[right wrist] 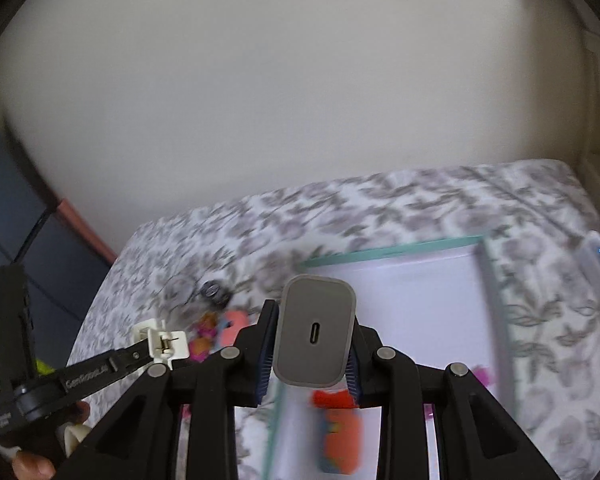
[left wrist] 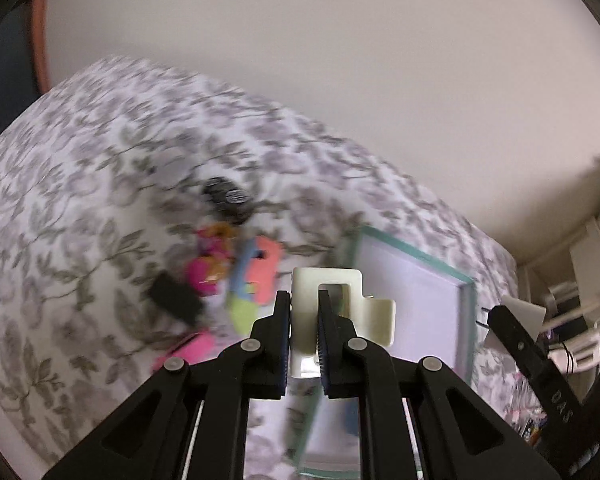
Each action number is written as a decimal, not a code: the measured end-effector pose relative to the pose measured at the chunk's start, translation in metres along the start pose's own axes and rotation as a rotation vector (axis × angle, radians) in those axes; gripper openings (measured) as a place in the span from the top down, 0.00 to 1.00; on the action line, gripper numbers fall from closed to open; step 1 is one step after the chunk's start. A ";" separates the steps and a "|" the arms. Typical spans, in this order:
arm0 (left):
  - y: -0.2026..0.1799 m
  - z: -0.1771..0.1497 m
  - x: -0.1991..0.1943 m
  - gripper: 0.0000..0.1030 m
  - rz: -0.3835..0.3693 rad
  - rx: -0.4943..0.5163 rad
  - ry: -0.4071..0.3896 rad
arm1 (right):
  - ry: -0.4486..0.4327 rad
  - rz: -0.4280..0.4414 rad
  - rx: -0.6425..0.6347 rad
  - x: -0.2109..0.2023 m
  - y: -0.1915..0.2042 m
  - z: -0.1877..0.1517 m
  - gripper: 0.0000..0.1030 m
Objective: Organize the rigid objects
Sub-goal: 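Carry the white charger and cream hair clip over the tray with both tools, then open both tools to drop the hair clip and charger into the tray, then move the right tool back to the pile and grasp the pink watch band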
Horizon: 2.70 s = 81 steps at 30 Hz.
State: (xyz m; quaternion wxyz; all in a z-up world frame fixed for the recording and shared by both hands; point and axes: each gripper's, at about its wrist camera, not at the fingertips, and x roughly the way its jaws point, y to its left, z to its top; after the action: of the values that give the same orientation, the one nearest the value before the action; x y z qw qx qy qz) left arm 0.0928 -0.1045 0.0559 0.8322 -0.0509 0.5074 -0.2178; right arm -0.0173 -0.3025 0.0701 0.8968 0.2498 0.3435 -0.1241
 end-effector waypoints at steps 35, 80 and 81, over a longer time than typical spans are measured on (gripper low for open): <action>-0.087 -0.060 0.103 0.88 0.003 0.210 0.051 | 0.230 -0.247 0.059 0.061 -0.092 -0.039 0.69; -0.045 -0.023 0.046 0.16 0.188 0.101 0.039 | 0.057 -0.255 -0.018 0.010 -0.050 0.000 0.25; -0.041 -0.022 0.046 0.16 0.191 0.092 0.040 | 0.060 -0.255 -0.019 0.011 -0.049 0.000 0.24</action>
State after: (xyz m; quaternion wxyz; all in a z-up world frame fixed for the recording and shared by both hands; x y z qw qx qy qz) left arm 0.0785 -0.1575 0.0199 0.8402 0.0406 0.5160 -0.1614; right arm -0.0283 -0.3439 0.0445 0.8653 0.1992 0.4002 -0.2266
